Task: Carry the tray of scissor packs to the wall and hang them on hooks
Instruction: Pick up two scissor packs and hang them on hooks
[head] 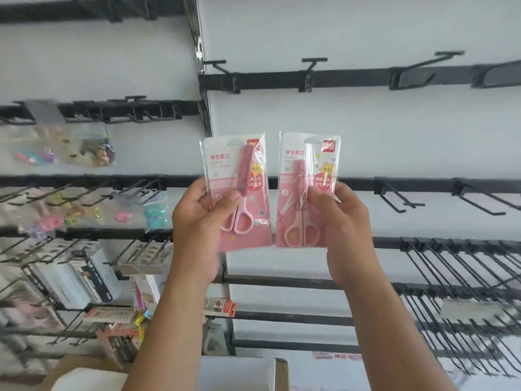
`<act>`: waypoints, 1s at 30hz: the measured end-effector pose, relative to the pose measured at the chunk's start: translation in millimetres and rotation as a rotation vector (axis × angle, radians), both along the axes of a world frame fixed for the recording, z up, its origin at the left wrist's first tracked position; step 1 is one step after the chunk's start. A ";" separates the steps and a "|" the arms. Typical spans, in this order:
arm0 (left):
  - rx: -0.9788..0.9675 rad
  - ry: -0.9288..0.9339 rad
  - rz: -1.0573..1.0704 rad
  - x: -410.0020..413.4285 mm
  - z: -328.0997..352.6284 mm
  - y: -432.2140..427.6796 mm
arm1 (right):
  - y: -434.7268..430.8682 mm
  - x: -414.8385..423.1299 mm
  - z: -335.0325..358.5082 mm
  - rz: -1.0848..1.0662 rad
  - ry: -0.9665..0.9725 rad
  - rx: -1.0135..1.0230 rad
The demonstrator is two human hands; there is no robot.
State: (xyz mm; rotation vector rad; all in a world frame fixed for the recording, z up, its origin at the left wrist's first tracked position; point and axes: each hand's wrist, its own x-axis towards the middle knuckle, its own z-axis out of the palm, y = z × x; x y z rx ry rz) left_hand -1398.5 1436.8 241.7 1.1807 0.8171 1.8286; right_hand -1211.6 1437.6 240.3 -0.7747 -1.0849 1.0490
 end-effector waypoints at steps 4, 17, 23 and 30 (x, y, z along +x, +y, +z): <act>0.077 0.044 0.008 -2.5 29.9 15.1 | 13.2 -4.0 33.0 -0.036 -0.016 0.042; 0.059 0.032 0.042 -24.5 67.4 87.2 | 59.7 -16.7 59.4 -0.148 -0.038 0.034; 0.049 0.025 0.067 -25.9 71.8 100.3 | 69.9 -16.1 59.3 -0.183 -0.051 0.035; -0.052 0.097 0.121 -22.6 61.5 117.6 | 74.8 -13.2 57.7 -0.195 -0.040 0.022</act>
